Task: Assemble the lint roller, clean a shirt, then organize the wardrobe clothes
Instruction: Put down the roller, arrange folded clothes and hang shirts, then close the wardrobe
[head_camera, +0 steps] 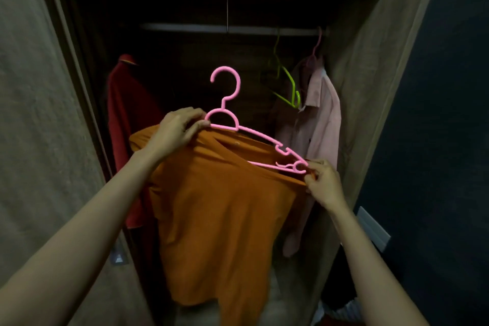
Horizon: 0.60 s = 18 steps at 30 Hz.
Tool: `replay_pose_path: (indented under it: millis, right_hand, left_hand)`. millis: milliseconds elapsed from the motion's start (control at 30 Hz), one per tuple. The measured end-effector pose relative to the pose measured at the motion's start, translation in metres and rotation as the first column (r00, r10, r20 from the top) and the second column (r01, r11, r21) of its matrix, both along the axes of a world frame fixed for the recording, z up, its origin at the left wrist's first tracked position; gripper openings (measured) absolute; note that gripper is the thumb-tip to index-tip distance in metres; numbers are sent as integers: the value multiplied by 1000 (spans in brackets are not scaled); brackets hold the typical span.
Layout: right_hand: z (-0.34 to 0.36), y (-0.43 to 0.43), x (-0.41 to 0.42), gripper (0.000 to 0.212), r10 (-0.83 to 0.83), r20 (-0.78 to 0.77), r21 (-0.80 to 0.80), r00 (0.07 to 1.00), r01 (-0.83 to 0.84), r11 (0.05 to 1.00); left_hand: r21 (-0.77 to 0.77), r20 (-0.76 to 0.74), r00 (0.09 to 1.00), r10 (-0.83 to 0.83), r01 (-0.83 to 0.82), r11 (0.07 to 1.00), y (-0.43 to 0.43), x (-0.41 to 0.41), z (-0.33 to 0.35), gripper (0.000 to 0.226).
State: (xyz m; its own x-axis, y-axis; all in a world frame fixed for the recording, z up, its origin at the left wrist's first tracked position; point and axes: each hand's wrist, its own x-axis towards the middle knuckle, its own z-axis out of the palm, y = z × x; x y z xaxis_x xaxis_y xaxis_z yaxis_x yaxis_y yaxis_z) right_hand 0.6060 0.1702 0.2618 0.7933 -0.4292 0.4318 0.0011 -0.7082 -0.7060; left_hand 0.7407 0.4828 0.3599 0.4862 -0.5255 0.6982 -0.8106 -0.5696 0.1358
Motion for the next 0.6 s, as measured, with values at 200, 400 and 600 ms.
replay_pose_path:
  millis: [200,400,600]
  right_hand:
    - [16,6,-13,29,-30,136,-123,990,47,991]
    - [32,31,-22,35,206,287,-249,935,-135,959]
    - [44,19,-16,53,5,163,-225,987,32,974]
  left_hand:
    - [161,73,992,105,-115,980,-8,8,-15,26]
    - [-140,-176,983,-42,18,990,-22,-8,-8,18]
    - [-221,-265,956,-129,70,973,-17,-13,2,16]
